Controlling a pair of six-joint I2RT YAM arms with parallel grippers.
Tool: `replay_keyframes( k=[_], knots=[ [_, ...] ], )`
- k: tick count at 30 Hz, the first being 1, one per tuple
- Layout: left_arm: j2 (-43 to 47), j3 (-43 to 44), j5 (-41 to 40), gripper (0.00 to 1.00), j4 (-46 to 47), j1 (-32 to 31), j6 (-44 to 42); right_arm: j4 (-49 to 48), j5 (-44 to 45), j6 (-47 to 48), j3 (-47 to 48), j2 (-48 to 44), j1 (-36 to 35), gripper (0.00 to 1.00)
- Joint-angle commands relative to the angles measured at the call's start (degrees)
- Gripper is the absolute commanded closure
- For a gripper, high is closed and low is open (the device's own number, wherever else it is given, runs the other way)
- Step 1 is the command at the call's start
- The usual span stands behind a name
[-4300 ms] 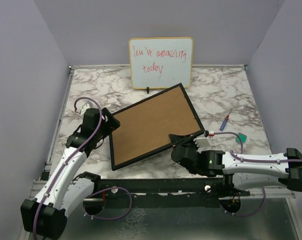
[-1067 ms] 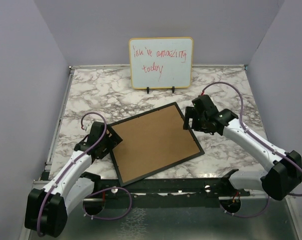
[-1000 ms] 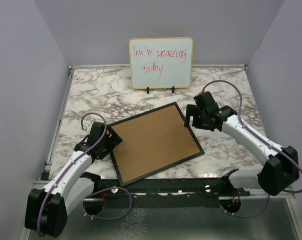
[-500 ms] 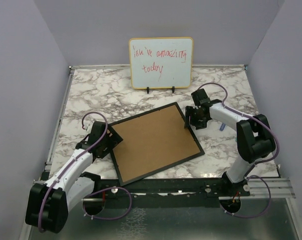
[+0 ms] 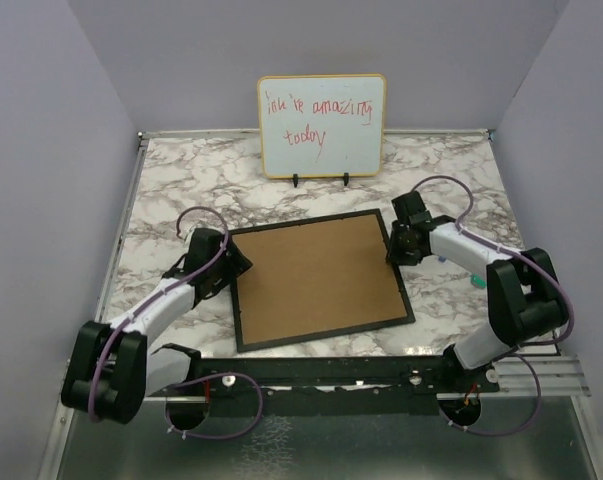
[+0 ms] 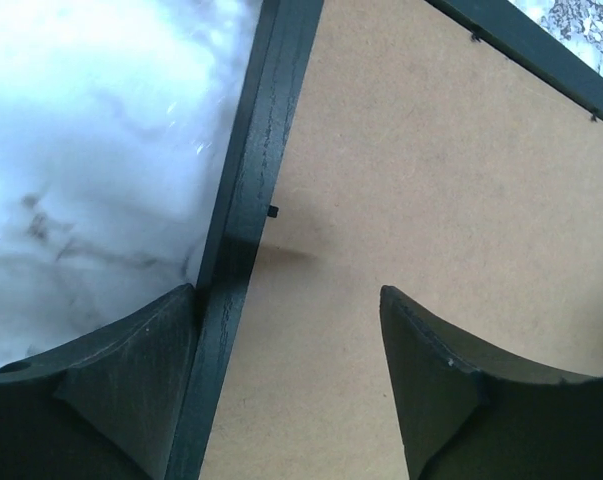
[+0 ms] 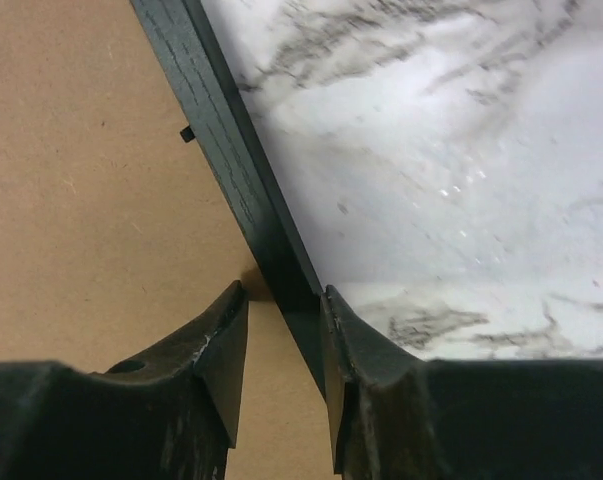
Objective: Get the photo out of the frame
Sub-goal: Turn over the photo frame at the center of the board.
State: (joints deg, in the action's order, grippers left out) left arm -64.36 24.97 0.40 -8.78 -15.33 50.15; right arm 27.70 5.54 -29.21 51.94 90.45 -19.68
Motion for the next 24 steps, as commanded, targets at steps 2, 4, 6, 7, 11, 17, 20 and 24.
replay_keyframes(
  k=[2, 4, 6, 7, 11, 17, 20, 24],
  knots=[
    [-13.41, 7.20, 7.13, 0.28, 1.66, -0.31, -5.73, -2.98, 4.37, -7.87, -5.11, -5.61, -0.36, 0.65],
    [-16.88, 9.47, 8.11, 0.30, 1.54, -0.31, -6.95, -3.57, 4.88, -8.30, -6.02, -6.95, -0.38, 0.64],
    [-18.82, 10.95, 8.37, 0.31, 0.70, -0.31, -7.89, -3.56, 5.93, -7.94, -5.95, -7.50, -0.16, 0.55],
    [-19.10, 11.57, 7.49, 0.32, -0.86, -0.31, -8.14, -3.32, 5.89, -7.50, -5.27, -7.48, -0.01, 0.51],
    [-15.18, 10.74, 2.75, 0.19, -4.34, -0.31, -7.88, -0.66, 5.25, -6.35, -2.01, -7.12, 0.70, 0.39],
    [-12.83, 14.38, -2.66, 0.03, -12.28, -0.31, -10.82, 3.00, 10.55, -7.09, 1.17, -11.86, 2.27, 0.08],
    [-12.50, 18.17, -4.85, 0.01, -16.44, -0.31, -13.94, 5.02, 16.95, -8.05, 2.91, -13.10, 3.91, 0.00],
    [-10.49, 21.35, -8.01, 0.01, -19.47, -0.15, -17.99, 6.47, 15.71, -9.44, 4.05, -11.88, 10.69, 0.00]
  ],
)
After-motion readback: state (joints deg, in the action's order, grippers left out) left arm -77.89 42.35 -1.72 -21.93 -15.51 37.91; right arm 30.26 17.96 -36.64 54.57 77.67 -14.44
